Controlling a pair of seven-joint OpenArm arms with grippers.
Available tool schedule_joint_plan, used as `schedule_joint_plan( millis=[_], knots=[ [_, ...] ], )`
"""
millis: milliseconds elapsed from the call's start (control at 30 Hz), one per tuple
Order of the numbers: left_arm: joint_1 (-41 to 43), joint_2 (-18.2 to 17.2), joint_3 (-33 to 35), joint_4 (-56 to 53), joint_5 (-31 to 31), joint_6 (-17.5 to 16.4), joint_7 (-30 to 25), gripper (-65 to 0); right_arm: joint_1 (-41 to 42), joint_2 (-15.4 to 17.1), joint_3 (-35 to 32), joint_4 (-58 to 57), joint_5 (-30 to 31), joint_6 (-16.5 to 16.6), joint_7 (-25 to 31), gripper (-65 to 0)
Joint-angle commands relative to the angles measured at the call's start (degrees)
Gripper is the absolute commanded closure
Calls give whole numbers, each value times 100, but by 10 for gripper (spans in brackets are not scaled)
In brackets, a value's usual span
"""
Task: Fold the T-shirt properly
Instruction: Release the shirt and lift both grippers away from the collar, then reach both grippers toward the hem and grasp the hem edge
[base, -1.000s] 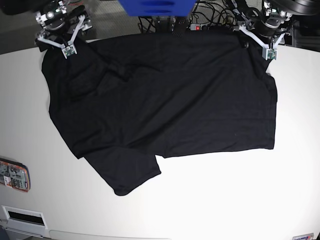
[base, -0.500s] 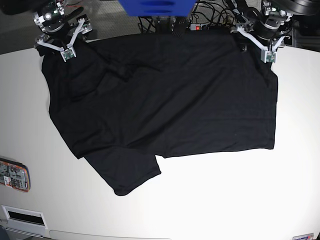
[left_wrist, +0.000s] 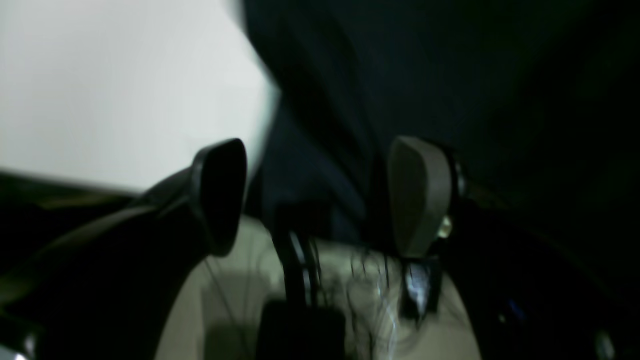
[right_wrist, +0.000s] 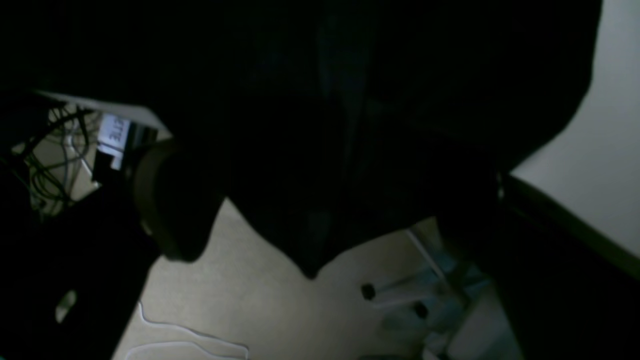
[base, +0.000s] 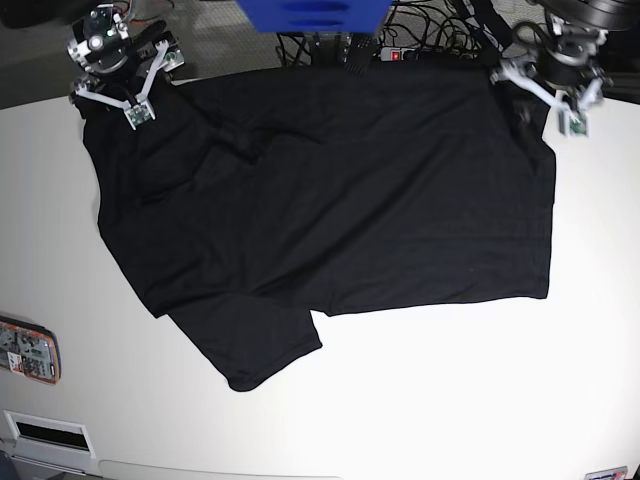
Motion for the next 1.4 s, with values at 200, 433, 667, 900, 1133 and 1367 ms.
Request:
schedule_joint_plan(
  millis=[200, 433, 667, 900, 1133, 1367],
  knots=[
    [-1476, -63, -158, -51, 68, -44, -167, -421, 1315, 82, 481, 177, 193, -487, 993, -617],
    [-3217, -55, -140, -86, 68, -53, 1618, -421, 2475, 91, 551, 168, 176, -188, 448, -617],
    [-3542, 7, 308, -200, 68, -53, 1873, -421, 2686, 108, 709, 160, 158, -144, 255, -617],
    [-3534, 7, 581, -815, 59, -53, 1864, -421, 2722, 108, 683, 107, 185, -135, 246, -617],
    [-3833, 7, 1091, -1967, 68, -53, 1205, -421, 3249, 20, 59, 107, 202, -135, 255, -617],
    [-4342, -72, 1697, -2987, 68, -53, 624, -421, 3864, -112, -152, 54, 1081, -135, 211, -616]
  ],
)
